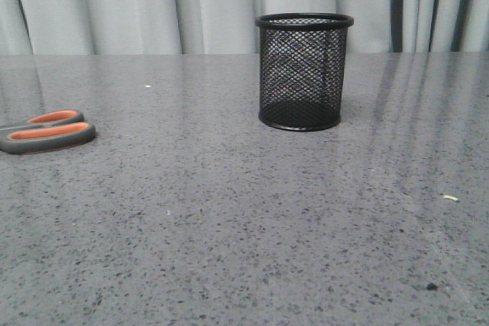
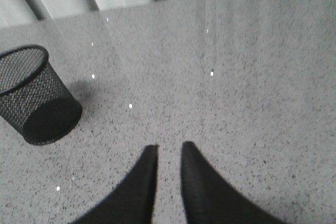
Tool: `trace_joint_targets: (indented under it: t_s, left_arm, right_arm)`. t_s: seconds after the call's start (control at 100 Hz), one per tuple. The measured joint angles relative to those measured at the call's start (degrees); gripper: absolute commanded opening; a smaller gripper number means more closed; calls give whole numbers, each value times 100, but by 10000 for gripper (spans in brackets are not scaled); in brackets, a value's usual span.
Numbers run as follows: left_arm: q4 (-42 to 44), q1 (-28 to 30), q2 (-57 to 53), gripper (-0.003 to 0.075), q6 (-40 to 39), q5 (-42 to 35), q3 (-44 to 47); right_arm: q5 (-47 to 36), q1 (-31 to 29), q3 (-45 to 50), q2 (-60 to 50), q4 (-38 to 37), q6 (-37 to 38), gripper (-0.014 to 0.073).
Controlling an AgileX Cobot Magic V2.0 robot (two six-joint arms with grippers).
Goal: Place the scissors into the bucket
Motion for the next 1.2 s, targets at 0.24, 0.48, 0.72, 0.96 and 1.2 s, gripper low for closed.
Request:
trace_joint_targets:
  t_s: [0.24,0.48,0.72,0.96,1.2]
  left_arm:
    - [104,-197,2084,303,1590,1227,-1461]
    - [138,-218,4107,304,3657,3573,-3190]
    - [629,-229,5092,306,6007,4706,-3744]
    - [1193,-132,5374,307,6714,4652,-3780]
    - [1100,7,5856,307,6903,4525,-3789]
  right_arm:
    - [274,0,-193,311,294,0,406]
    - [300,166,-193,311,341,0,405]
    - [300,319,-193,311,341,0,405]
    - [300,319,-193,311,341,0,405]
    - [300,319,-193,311,341,0,405]
